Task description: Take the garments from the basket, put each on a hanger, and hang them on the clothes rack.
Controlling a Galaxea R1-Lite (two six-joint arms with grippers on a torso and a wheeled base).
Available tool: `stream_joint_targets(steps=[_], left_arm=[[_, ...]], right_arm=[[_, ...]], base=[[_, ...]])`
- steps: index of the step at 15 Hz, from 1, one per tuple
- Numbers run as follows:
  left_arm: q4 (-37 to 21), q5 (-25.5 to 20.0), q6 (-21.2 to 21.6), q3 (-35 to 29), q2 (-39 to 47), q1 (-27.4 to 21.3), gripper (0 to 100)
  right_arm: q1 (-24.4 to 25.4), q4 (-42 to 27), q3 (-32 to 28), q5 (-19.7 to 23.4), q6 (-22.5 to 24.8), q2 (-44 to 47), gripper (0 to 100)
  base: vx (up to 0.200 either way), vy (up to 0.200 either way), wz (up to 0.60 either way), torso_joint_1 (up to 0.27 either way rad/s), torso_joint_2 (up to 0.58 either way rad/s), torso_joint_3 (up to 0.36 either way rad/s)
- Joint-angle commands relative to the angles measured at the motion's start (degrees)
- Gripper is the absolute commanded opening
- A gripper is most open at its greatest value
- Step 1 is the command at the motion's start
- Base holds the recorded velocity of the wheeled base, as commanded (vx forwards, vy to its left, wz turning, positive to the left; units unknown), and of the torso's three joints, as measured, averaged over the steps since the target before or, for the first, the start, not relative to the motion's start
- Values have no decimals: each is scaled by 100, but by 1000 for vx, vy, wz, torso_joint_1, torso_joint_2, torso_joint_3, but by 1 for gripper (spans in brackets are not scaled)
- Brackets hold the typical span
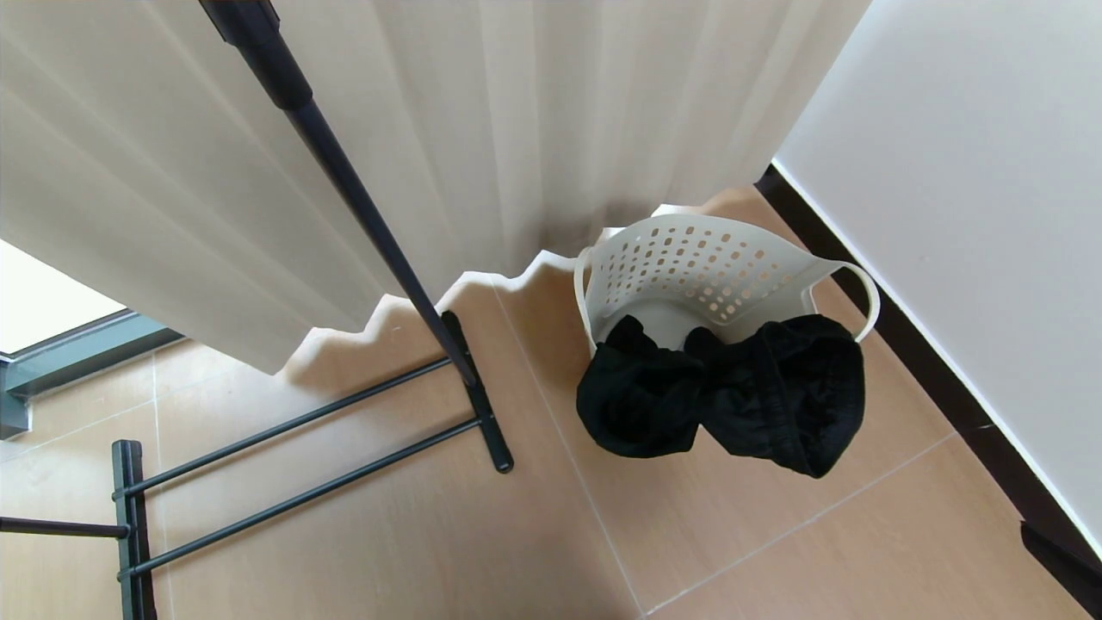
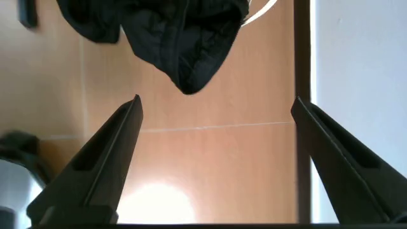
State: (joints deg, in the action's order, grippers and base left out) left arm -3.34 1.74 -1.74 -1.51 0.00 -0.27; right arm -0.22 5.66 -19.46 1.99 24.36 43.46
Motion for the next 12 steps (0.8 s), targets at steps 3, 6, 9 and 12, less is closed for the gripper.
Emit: stream_joint_targets(steps=[3, 6, 9, 12], left_arm=[[0, 1, -1, -7, 0, 0, 100], [0, 1, -1, 2, 0, 0, 100], [0, 1, -1, 2, 0, 0, 100], [0, 1, -1, -7, 0, 0, 100]], right_arm=[[119, 32, -1834, -955, 3049, 3072, 100], [268, 58, -2721, -955, 4086, 4355, 100], [374, 67, -3328, -981, 4156, 5190, 100], [453, 76, -3829, -1034, 4147, 5841, 100]], base=[[0, 0, 0, 0, 0, 0], [0, 0, 0, 0, 0, 0], [0, 0, 0, 0, 0, 0], [0, 0, 0, 0, 0, 0]])
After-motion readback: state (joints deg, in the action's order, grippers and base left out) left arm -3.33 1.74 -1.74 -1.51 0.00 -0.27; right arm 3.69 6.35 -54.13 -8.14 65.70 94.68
